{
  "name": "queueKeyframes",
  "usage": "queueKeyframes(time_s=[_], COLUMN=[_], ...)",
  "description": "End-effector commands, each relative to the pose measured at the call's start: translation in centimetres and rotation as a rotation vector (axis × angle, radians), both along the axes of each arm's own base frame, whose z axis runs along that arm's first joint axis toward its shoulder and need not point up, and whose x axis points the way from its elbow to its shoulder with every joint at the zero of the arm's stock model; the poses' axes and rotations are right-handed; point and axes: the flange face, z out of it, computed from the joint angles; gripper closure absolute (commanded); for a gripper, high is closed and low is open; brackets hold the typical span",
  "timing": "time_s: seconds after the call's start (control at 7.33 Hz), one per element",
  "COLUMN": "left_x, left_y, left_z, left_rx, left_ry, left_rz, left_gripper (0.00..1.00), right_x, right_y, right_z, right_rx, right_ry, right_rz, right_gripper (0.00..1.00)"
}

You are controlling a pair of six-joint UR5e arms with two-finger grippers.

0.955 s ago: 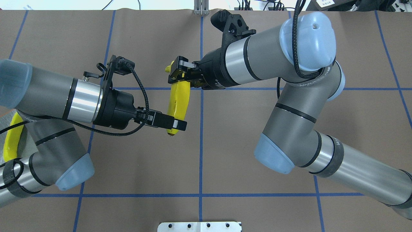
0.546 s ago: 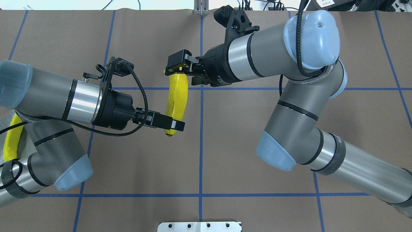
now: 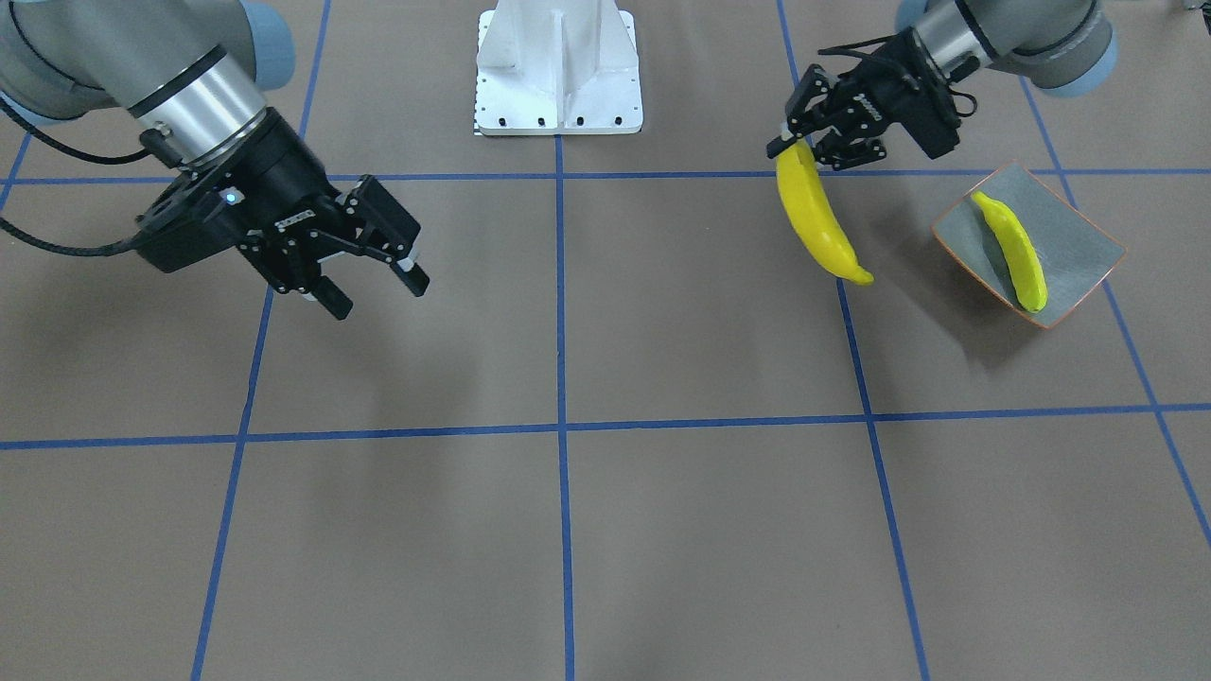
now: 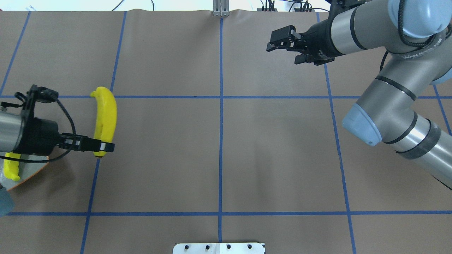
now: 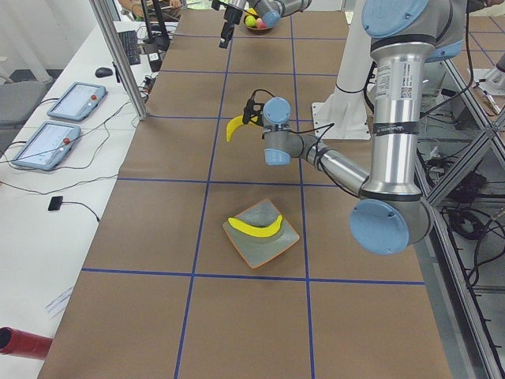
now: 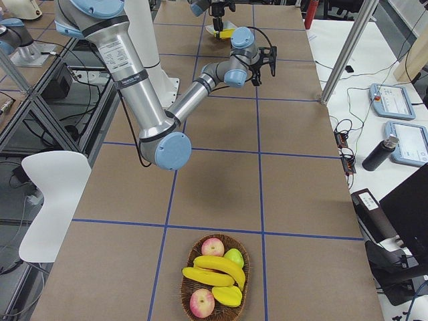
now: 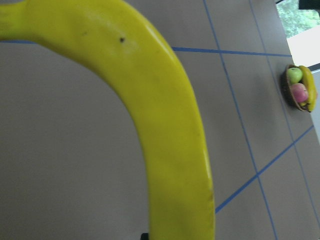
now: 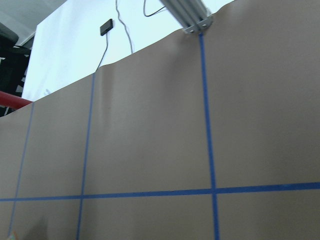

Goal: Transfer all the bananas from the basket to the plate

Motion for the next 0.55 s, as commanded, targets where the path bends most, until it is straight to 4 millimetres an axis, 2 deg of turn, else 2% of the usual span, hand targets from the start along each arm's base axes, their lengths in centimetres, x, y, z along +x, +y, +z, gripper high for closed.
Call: queueKeyframes(time_s=[0.0,0.14,0.27,0.41], left_x=[-7.0,-9.4,-12.2,-14.3], left_y=[1.8,2.9,3.4,3.5], left_z=[8.8,12.0,15.1,18.9], left_rx=[0.055,0.101,0.138,0.185], left_ry=[-0.184,-0.258,-0.33,-0.405], left_rz=[-0.043,-0.038,-0.051,-0.043], left_gripper=[1.0,1.0,1.0,1.0], right_x=[3.2,5.8,9.3,12.6], right_y=[-1.6,-2.2,-2.4,-2.2], right_z=[5.1,7.8,11.4,15.1], right_rx=[0.019,0.035,0.053,0.085], right_ry=[0.137,0.197,0.253,0.309], right_rz=[0.002,-0.016,-0.044,-0.074], right_gripper=[0.0,0.0,0.0,0.0])
